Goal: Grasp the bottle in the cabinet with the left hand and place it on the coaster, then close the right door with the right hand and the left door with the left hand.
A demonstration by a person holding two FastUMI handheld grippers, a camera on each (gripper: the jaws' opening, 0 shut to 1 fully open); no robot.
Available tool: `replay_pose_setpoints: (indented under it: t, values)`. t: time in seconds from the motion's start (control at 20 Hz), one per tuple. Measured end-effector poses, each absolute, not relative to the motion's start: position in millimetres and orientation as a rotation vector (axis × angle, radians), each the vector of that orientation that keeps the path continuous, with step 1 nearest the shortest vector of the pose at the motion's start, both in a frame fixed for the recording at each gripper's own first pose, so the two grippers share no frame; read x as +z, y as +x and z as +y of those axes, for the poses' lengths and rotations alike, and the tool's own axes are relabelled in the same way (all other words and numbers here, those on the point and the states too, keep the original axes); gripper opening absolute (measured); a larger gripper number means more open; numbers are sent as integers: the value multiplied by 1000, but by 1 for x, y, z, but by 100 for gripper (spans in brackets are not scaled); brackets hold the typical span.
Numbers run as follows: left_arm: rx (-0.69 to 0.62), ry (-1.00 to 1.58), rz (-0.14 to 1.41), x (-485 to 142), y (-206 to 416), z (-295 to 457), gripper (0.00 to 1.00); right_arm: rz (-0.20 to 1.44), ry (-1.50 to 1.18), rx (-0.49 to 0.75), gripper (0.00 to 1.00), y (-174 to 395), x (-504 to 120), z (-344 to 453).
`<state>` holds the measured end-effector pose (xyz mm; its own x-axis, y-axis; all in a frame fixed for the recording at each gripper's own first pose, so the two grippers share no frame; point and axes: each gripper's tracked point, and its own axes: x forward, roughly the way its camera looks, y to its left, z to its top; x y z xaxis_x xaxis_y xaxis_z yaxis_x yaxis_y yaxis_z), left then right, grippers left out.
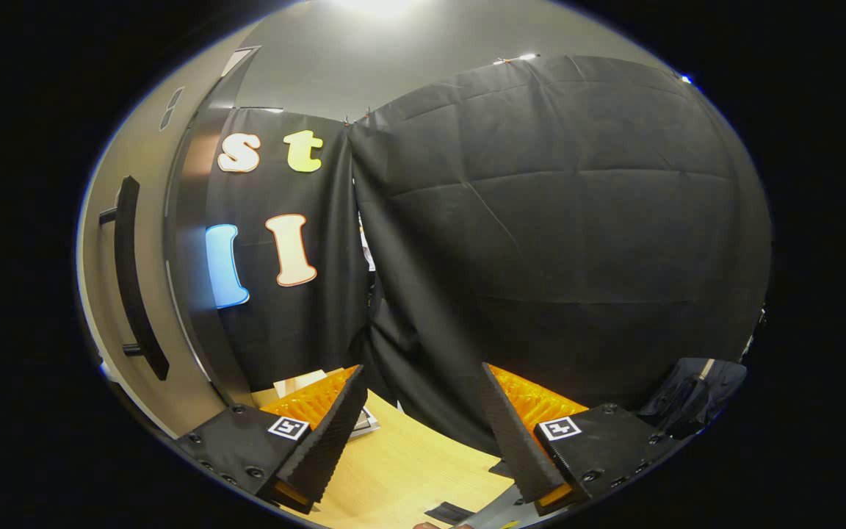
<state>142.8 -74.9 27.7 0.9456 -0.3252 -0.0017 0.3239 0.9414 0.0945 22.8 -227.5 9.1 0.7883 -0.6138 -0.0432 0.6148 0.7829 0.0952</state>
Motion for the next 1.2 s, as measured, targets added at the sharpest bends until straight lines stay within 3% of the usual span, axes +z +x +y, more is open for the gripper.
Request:
replay_pose_setpoints:
  t: [0.05, 0.15, 0.2, 0.25, 0.35, 0.4, 0.5, 0.6, 0.65, 0.75, 0.8, 0.85, 0.95, 1.05, 1.1, 1.2]
  values:
    - [-318, 108, -26, 29, 148, -73, 90, 13, 115, -661, 96, 24, 7, -228]
    - [-320, 109, -28, 30, 149, -72, 46, 18, 126, -659, 96, 26, 4, -229]
    - [-328, 103, -28, 31, 147, -73, 46, 21, 128, -657, 96, 28, 4, -229]
    - [-319, 97, -23, 30, 148, -72, 35, 23, 128, -654, 96, 29, 2, -229]
    - [-311, 81, -18, 30, 145, -71, 47, 26, 119, -644, 96, 32, 1, -228]
    - [-311, 74, -15, 30, 144, -71, 47, 26, 116, -640, 96, 33, 2, -228]
    - [-327, 61, -4, 29, 138, -70, 35, 19, 126, -619, 96, 36, 5, -224]
    - [-336, 47, -8, 34, 129, -68, 35, 11, 126, -600, 97, 40, 7, -223]
    - [-343, 42, -18, 40, 123, -68, 40, 8, 124, -592, 98, 44, 7, -221]
    - [-345, 59, -35, 50, 108, -65, 35, 2, 121, -573, 96, 46, 9, -218]
    - [-346, 79, -42, 56, 100, -64, 42, 3, 121, -564, 96, 47, 9, -217]
    - [-350, 90, -49, 60, 92, -63, 35, 4, 121, -555, 97, 47, 8, -214]
    - [-360, 97, -62, 68, 72, -59, 33, 3, 120, -544, 97, 48, 8, -211]
    - [-372, 94, -62, 72, 52, -56, 43, -2, 132, -537, 96, 46, 9, -208]
    - [-379, 87, -63, 74, 42, -55, 35, -3, 138, -528, 96, 47, 9, -205]
    - [-387, 73, -57, 75, 24, -52, 35, 7, 133, -507, 96, 47, 7, -200]
